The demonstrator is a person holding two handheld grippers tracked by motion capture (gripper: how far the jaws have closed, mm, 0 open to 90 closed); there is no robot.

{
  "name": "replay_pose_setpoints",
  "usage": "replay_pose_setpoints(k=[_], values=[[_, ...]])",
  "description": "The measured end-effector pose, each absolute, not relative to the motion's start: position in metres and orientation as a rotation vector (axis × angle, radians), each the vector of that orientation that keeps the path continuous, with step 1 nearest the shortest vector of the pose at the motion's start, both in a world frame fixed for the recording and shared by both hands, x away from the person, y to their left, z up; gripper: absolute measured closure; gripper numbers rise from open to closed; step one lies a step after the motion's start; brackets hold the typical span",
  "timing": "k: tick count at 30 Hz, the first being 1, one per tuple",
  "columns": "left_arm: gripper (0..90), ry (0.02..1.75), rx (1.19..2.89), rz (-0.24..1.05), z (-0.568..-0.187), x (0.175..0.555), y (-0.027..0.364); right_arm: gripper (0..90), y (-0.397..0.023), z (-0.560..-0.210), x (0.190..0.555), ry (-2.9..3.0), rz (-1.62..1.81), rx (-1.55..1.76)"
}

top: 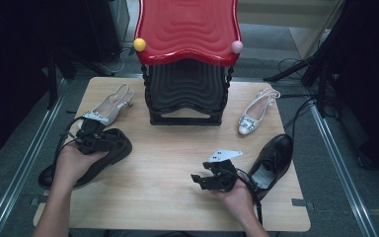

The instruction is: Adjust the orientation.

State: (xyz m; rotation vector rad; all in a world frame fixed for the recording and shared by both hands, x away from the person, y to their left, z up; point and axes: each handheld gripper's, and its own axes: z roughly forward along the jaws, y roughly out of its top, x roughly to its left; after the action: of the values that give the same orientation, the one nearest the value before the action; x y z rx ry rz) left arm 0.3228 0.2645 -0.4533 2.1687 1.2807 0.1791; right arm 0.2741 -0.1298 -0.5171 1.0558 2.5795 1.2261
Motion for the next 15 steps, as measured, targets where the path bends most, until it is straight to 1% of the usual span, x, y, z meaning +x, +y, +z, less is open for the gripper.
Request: replay_pose_setpoints(k=[6,11,15], values=[[60.6,1.318,2.179,0.139,-0.464,0.335,0.263,35.3,-0.13,-0.52,0.271,2.594,1.214,1.044],[68.2,1.346,2.186,0.132,-0.473,0.344,0.26,35.3,-0.131,-0.522,0.268,2.591,1.179,1.05],[68.8,1.364,2.166,0.148,-0.48,0.347,0.259,35.3,-0.134,-0.522,0.265,2.583,1.169,1.046]])
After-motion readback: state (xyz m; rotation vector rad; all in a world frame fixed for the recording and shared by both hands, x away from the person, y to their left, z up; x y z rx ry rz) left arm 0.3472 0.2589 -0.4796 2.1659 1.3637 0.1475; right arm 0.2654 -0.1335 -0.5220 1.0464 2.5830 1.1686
